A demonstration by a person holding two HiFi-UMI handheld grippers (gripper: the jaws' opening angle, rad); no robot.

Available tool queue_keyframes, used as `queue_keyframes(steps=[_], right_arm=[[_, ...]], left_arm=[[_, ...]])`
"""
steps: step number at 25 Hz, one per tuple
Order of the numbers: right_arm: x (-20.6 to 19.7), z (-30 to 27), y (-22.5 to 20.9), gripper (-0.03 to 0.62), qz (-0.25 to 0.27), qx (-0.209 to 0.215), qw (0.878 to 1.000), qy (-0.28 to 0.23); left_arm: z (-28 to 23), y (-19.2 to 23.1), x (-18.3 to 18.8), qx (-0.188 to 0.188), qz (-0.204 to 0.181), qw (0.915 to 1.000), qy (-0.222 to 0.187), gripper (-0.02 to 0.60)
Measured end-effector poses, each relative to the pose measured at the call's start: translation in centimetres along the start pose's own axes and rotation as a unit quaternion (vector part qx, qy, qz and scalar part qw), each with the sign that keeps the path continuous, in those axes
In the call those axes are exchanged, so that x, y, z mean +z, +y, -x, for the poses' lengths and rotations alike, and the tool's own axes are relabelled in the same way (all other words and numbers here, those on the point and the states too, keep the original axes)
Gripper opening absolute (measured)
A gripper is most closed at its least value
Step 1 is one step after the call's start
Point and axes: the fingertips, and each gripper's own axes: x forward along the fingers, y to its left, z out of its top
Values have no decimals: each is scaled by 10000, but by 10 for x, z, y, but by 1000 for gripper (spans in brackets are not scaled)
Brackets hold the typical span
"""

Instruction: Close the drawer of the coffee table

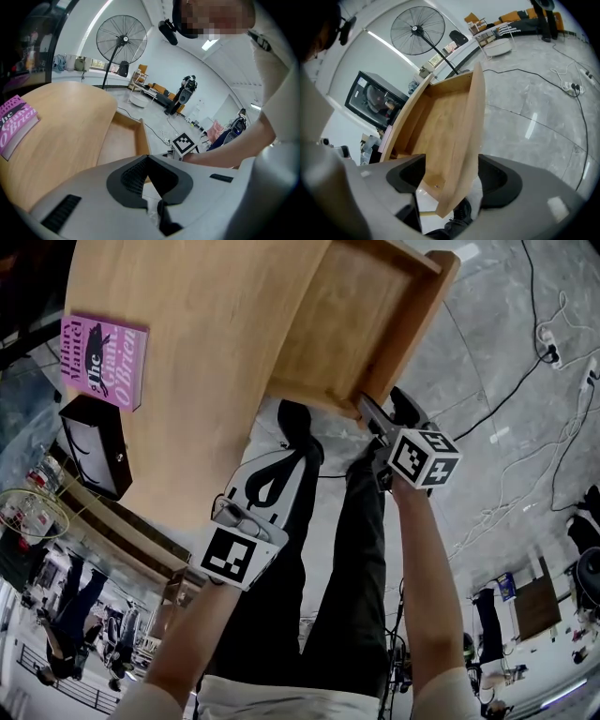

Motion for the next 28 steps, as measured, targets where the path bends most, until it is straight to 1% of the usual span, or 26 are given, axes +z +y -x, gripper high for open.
queue_keyframes(steps=[2,5,9,12,18,22,28], right_arm=[[0,-8,1,358,-15,28,10000,1],[4,-15,5,359,-15,53,10000,-41],[6,-19,9,365,-261,9,9995,-162],[9,-18,13,408,-417,42,9989,-194],[5,-18,27,410,-583,145,9981,-157],[9,-16,30,411,-765,100,9966,-298],[14,-14,41,413,-761,113,9960,-445]], left_arm=[[-2,2,-3,7,31,10000,1,8],[-3,4,-6,22,108,9999,6,8],[-2,9,-10,24,178,9998,-6,8],[-2,11,-11,17,196,9998,2,8],[0,19,-9,36,240,9997,-25,8],[3,24,-6,46,263,9996,-70,8],[9,34,-5,75,299,9995,-101,8]])
